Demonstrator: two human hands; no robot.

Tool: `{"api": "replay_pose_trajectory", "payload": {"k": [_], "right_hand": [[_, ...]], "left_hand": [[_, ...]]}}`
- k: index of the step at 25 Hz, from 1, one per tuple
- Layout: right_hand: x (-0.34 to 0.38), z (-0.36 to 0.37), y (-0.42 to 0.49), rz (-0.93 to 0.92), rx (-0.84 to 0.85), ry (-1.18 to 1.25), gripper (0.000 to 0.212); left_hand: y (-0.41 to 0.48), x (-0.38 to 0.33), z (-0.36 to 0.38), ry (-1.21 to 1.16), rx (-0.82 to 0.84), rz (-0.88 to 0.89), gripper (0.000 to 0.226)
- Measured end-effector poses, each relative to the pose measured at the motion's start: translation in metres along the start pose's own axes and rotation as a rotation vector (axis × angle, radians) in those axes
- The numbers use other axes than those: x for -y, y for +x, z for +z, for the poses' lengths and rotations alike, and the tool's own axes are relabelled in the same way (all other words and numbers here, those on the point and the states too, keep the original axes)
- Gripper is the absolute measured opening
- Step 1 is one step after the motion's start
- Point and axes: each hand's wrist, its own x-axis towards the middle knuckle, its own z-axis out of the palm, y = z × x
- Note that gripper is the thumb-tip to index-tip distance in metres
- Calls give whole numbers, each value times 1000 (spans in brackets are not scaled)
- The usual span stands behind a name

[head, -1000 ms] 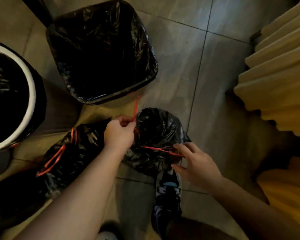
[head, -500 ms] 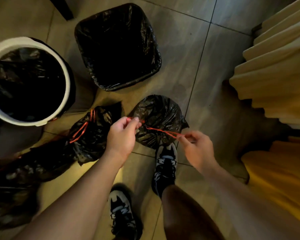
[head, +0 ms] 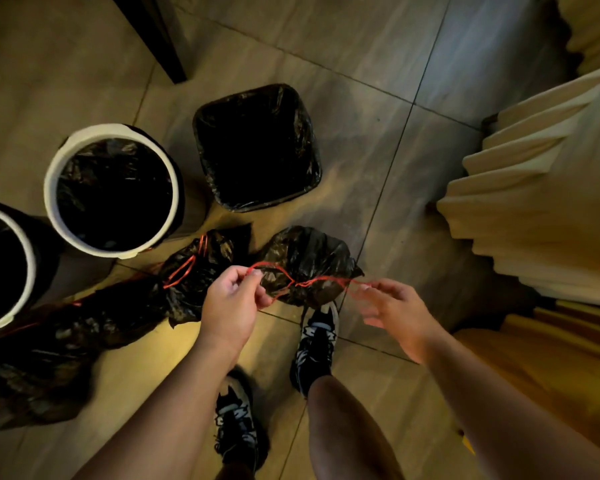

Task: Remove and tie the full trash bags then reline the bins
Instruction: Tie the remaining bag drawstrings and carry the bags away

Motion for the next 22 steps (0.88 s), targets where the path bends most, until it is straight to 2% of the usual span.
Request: {"api": "replay_pose_trajectory", "payload": {"k": [2,4,13,14,16,18,19,22], "right_hand": [[8,-6,-6,157,48,33,37],[16,-11,-10,193,66,59,49],[24,-31,-5,24,100,489,27],[25,-36,-5,21,95,459,29],[29,-41,-5,-40,-9,107,37],[36,-40,-6,-131,-204,-339,24],[43,-37,-7,-164,-256,-437,18],[67,-20,-7,-271,-189,-371,14]], "left_hand": [[-8,-6,1,-4,-16,-18,20],[-13,-10,5,-10,-36,-38,21],[-20,-19,11,-29,-126,-56,19],[-22,-20,12,-20,-124,-54,18],[-25,-24,16,6,-113,-45,17],[-29,-27,22,20,-97,-36,19],[-31,-29,25,7,-89,-39,22],[-39,-36,35,-101,-44,-68,33]]}}
